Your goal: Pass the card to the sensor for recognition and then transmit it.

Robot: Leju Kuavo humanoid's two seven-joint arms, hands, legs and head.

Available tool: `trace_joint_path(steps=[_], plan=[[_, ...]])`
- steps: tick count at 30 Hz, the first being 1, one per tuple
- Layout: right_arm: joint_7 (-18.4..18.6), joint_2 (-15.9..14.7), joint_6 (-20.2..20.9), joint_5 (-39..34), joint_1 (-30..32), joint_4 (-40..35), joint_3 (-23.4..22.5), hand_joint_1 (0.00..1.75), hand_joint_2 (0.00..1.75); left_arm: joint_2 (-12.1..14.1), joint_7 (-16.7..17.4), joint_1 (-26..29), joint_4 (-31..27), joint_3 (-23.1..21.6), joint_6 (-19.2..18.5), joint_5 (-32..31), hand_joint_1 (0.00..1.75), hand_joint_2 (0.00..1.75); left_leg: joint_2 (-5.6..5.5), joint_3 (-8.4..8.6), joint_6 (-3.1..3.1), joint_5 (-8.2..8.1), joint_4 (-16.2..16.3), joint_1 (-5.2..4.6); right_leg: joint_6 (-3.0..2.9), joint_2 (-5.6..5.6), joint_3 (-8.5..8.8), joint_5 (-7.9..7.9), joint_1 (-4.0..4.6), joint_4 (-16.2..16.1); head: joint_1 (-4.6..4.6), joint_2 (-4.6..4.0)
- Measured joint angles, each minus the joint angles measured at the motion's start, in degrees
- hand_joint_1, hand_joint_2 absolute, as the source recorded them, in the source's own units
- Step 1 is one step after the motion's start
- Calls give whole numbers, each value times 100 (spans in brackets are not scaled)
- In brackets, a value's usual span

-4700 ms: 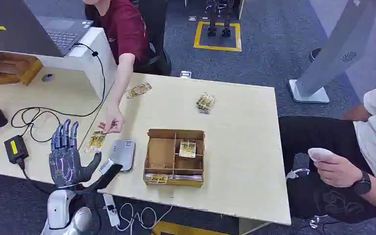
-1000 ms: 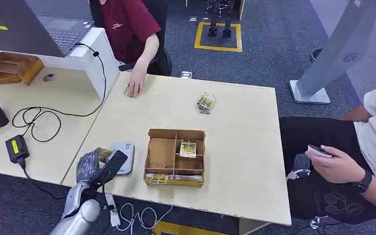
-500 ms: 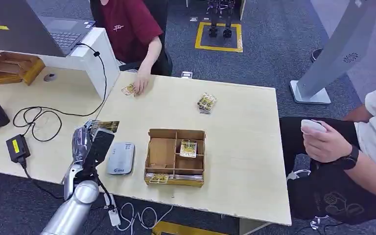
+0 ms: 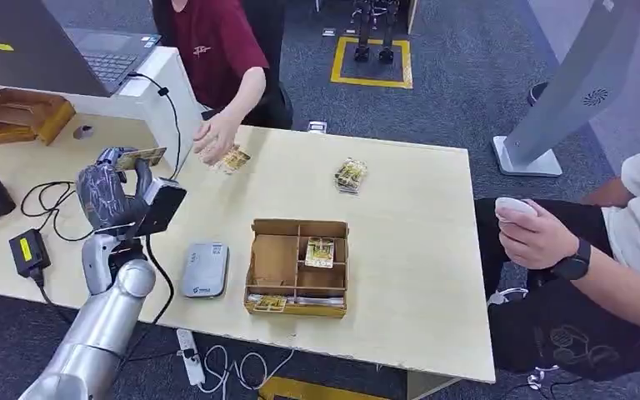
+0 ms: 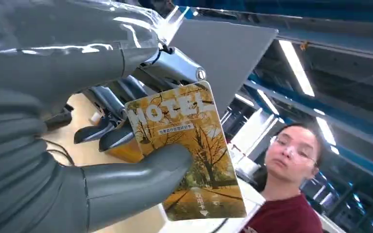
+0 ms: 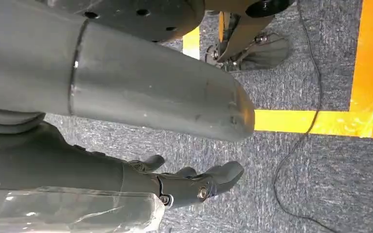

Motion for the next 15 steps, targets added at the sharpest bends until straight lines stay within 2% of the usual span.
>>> trace_joint_path(steps=[12,13,15], plan=[[-26,-109,-22,-15,-112,338,-4,0,0,-140,-52,-174,399,98,0,-124,175,175,0,-8,0,0,0,-1,0,2,-10,0,0,-1,0,0],[-26,-116,-22,-11,-116,349,-4,0,0,-151,-52,-175,417,98,0,-127,0,175,0,-8,0,0,0,-1,0,2,-9,0,0,-1,0,0],[-26,-122,-22,-9,-122,365,-4,0,0,-157,-52,-175,448,96,0,-102,0,175,0,-8,0,0,0,0,0,1,-9,0,0,0,0,0]])
